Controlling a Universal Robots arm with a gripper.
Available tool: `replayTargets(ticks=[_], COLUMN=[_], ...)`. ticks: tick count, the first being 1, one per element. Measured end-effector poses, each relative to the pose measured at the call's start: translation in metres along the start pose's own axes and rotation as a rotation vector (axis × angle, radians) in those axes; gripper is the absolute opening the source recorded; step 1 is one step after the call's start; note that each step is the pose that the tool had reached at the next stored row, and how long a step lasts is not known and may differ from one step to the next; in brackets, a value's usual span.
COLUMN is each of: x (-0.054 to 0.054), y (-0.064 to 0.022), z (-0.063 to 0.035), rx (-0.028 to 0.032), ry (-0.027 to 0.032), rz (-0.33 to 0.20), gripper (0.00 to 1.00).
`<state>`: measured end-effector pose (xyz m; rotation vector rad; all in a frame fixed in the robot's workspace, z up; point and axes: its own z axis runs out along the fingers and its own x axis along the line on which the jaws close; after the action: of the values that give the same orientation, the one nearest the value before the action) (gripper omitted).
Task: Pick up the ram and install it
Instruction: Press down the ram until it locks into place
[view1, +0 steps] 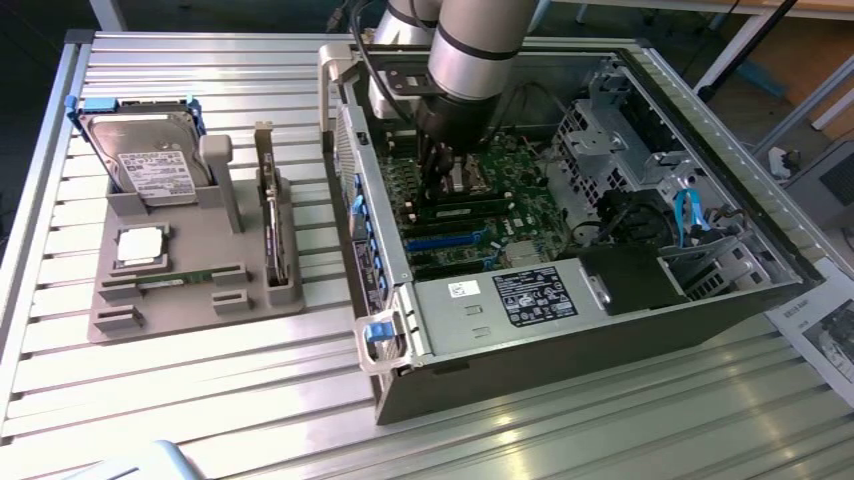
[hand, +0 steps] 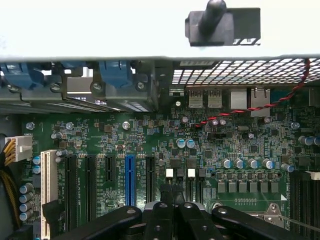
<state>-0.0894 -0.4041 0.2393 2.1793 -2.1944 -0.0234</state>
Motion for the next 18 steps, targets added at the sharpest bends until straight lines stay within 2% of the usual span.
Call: replayTargets(ticks=[18], x=[-0.0002], y=[-0.0001], z=[0.0039], rx=[0.0002], ry=[-0.001], rz=[0.0], gripper=[0.1])
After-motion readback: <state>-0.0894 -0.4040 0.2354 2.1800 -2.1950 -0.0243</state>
